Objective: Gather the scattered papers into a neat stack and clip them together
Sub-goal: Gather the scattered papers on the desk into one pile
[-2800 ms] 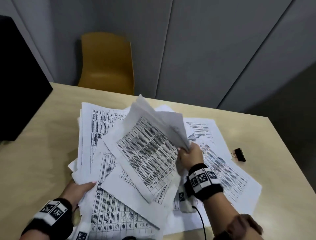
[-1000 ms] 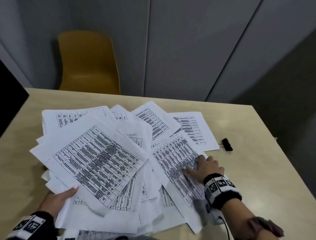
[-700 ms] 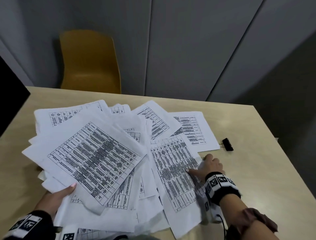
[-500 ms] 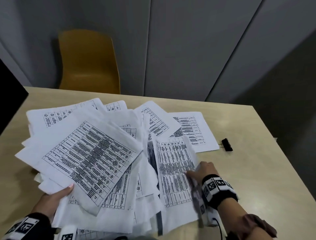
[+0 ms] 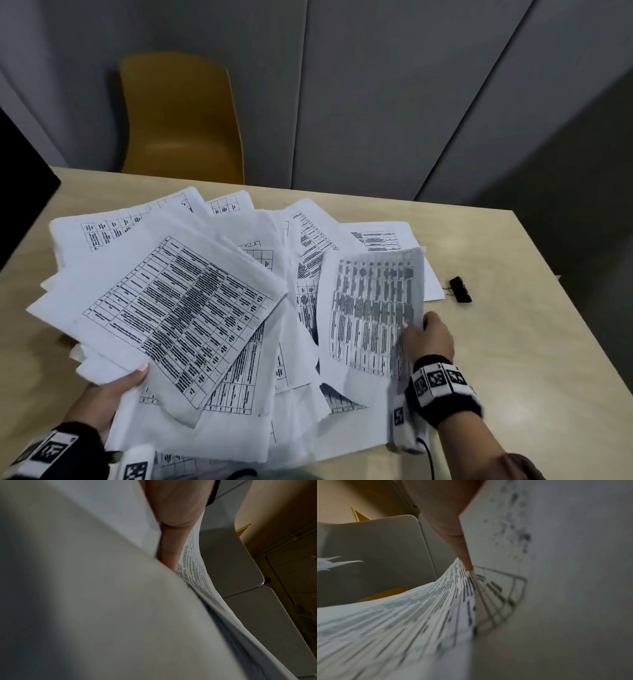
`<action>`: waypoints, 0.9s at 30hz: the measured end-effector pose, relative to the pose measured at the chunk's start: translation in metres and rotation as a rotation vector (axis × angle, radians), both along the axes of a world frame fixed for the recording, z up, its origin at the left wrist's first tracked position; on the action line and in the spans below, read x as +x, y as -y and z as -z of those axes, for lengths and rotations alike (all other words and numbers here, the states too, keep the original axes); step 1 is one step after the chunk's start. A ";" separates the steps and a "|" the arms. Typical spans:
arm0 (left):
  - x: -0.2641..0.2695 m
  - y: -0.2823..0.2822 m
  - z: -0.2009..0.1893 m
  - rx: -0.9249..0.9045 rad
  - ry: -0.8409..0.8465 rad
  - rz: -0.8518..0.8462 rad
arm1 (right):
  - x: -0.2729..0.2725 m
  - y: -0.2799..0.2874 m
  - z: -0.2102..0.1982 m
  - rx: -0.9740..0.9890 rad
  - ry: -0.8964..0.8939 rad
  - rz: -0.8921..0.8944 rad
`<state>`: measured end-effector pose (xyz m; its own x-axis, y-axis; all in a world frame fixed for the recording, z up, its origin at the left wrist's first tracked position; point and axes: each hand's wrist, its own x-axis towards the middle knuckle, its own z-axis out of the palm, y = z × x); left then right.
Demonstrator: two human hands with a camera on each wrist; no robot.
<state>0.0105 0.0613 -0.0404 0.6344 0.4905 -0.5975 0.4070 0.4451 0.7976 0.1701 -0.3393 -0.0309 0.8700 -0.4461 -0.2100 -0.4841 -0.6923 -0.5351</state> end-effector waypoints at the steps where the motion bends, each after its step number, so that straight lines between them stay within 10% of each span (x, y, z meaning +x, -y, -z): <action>1: 0.000 0.001 0.000 0.005 0.001 0.005 | 0.001 0.001 0.001 0.009 0.052 0.042; 7: 0.002 -0.006 0.008 -0.017 -0.009 0.022 | -0.001 -0.004 -0.007 0.078 0.143 -0.015; 15: 0.000 -0.010 0.015 0.001 -0.052 0.032 | -0.022 -0.027 0.006 0.078 -0.161 -0.356; 22: 0.003 -0.005 0.010 0.054 -0.045 0.057 | 0.016 -0.026 0.000 0.032 -0.085 -0.083; 27: 0.004 -0.004 0.006 0.053 -0.042 0.061 | 0.050 -0.020 0.007 -0.148 -0.291 -0.347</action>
